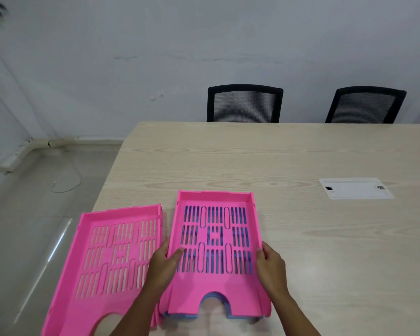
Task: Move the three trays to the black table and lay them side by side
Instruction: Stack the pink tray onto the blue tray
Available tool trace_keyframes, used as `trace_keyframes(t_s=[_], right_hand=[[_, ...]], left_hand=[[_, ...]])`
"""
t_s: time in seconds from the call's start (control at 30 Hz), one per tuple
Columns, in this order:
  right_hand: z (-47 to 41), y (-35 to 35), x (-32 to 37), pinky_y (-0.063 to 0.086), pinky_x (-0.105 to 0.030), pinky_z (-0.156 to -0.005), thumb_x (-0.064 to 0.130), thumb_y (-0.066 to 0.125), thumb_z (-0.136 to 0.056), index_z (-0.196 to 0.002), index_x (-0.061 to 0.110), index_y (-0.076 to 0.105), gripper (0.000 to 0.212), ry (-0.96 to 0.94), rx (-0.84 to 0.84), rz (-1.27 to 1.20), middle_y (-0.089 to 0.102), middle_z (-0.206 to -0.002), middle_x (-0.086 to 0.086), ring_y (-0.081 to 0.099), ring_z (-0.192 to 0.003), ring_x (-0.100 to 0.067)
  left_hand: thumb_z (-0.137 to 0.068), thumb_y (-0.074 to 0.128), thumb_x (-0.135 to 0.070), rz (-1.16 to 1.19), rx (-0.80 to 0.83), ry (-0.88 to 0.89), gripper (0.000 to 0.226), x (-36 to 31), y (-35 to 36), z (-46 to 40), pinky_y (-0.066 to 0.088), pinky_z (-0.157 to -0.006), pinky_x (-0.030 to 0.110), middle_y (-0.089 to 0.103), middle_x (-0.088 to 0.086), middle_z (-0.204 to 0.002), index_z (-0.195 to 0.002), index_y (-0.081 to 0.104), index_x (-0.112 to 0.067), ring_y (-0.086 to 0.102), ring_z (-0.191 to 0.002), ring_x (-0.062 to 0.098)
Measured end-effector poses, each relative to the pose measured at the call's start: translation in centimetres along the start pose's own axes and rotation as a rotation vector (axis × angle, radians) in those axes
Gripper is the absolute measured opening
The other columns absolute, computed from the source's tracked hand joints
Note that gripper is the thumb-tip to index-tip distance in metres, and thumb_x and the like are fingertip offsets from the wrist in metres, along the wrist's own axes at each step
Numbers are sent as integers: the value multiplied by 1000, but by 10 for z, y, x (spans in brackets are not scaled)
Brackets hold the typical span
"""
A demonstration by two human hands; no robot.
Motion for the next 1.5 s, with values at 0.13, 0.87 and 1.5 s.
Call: trace_keyframes(t_s=[0.13, 0.87, 1.5], right_hand=[[-4, -4, -5, 47, -21, -58, 21, 38, -105, -95, 27, 69, 33, 46, 60, -13, 73, -82, 4, 68, -76, -12], [-19, 2, -9, 53, -34, -68, 16, 36, -105, -92, 11, 65, 32, 36, 18, 84, 69, -81, -6, 65, -75, -20], [-25, -8, -12, 45, -26, -58, 14, 39, -104, -89, 13, 65, 30, 67, -2, 61, 69, -80, -5, 63, -71, -16]], left_hand=[[-97, 61, -32, 6, -23, -11, 70, 4, 7, 8, 33, -119, 56, 37, 12, -162, -158, 29, -18, 39, -147, 33], [-98, 61, -25, -10, -68, -9, 66, -9, 9, 6, 37, -117, 51, 41, 12, -160, -156, 33, -15, 42, -144, 33], [-97, 62, -24, 31, -39, 18, 57, -11, 17, -3, 44, -112, 56, 55, 12, -148, -150, 43, -14, 53, -136, 32]])
Point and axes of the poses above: each hand's wrist, its own z-axis away from the middle knuckle, its own y-axis out of the palm, x = y × z, the point moved 2 cm from there along -z, towards the middle knuckle
